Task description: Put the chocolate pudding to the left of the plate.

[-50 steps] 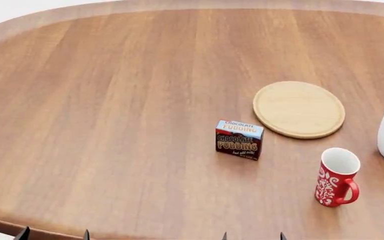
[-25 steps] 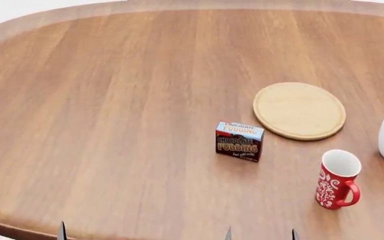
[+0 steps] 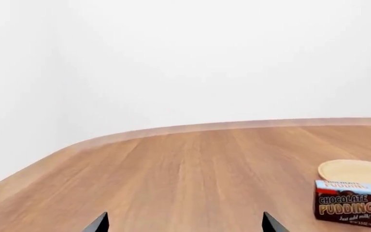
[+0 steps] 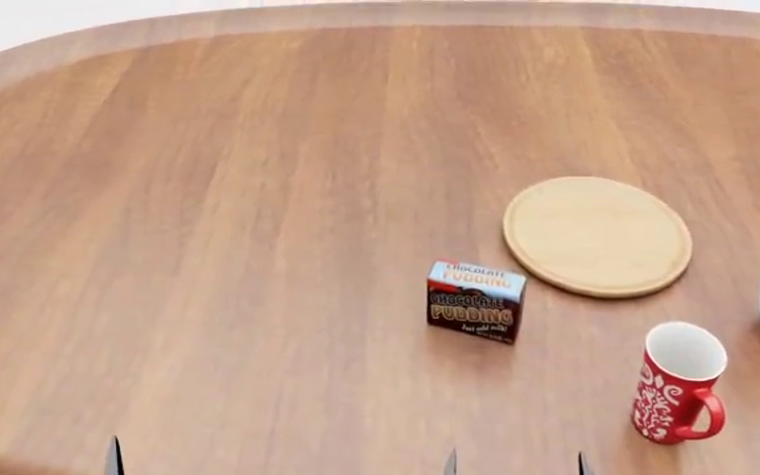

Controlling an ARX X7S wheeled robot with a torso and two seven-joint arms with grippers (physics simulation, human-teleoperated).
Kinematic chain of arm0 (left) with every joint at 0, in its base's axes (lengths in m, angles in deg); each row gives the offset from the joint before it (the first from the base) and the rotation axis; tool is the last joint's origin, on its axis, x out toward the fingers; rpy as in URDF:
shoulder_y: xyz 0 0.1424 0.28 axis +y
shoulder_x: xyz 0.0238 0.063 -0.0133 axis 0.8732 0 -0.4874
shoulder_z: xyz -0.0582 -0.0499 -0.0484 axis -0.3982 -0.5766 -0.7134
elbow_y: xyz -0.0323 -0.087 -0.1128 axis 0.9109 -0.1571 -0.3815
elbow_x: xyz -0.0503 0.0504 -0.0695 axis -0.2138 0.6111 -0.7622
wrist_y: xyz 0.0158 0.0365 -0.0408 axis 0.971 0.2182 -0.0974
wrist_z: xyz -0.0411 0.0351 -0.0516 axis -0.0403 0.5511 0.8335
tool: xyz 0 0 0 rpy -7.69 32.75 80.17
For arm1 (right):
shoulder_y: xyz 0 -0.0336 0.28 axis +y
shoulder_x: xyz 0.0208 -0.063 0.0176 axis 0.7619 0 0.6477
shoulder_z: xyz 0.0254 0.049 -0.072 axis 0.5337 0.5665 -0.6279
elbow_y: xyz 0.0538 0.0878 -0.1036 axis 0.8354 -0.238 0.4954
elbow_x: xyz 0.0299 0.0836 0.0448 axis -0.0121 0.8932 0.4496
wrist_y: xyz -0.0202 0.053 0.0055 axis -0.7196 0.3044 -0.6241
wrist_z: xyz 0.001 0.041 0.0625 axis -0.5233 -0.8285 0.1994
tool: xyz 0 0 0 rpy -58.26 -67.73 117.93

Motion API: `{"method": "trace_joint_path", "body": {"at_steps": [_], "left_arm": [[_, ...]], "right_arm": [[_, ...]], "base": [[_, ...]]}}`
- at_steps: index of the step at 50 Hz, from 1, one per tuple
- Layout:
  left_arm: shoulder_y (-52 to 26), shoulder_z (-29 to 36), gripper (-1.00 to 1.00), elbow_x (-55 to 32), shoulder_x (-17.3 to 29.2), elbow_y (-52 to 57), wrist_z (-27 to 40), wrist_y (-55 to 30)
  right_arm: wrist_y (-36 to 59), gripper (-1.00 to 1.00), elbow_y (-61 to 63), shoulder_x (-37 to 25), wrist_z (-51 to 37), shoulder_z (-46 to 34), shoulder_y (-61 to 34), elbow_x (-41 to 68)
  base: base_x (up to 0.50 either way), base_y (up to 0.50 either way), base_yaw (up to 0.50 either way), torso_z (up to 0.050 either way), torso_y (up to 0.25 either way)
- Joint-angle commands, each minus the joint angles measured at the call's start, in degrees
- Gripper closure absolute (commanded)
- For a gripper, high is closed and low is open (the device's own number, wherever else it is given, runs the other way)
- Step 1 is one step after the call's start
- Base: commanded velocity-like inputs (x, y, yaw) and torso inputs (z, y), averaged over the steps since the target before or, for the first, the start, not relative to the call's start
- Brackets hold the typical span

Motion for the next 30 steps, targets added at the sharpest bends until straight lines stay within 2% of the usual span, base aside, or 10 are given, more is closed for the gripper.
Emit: {"method": "trace_joint_path", "body": {"at_steps": [1, 16, 30], "left_arm": [[0.38, 0.34, -1.00, -0.17, 0.52, 0.94, 0.33, -0.04], [-1.22, 1.42, -1.00, -0.27, 0.63, -2.31, 0.14, 0.50], [-0.64, 1.99, -1.00, -0.67, 1.43, -0.85, 1.21, 0.17]], "right_arm": [[0.44, -1.00, 0.38, -0.36, -0.40, -0.53, -0.06, 0.10], [0.98, -1.00, -0.65, -0.72, -0.39, -1.40, -0.80, 0.60], [0.86, -1.00, -0.21, -1.28, -0.94, -1.96, -0.66, 0.80]], "base": [[0.11, 0.00, 0.00, 0.000, 0.000], [0.11, 0.00, 0.00, 0.000, 0.000], [0.11, 0.00, 0.00, 0.000, 0.000]]}}
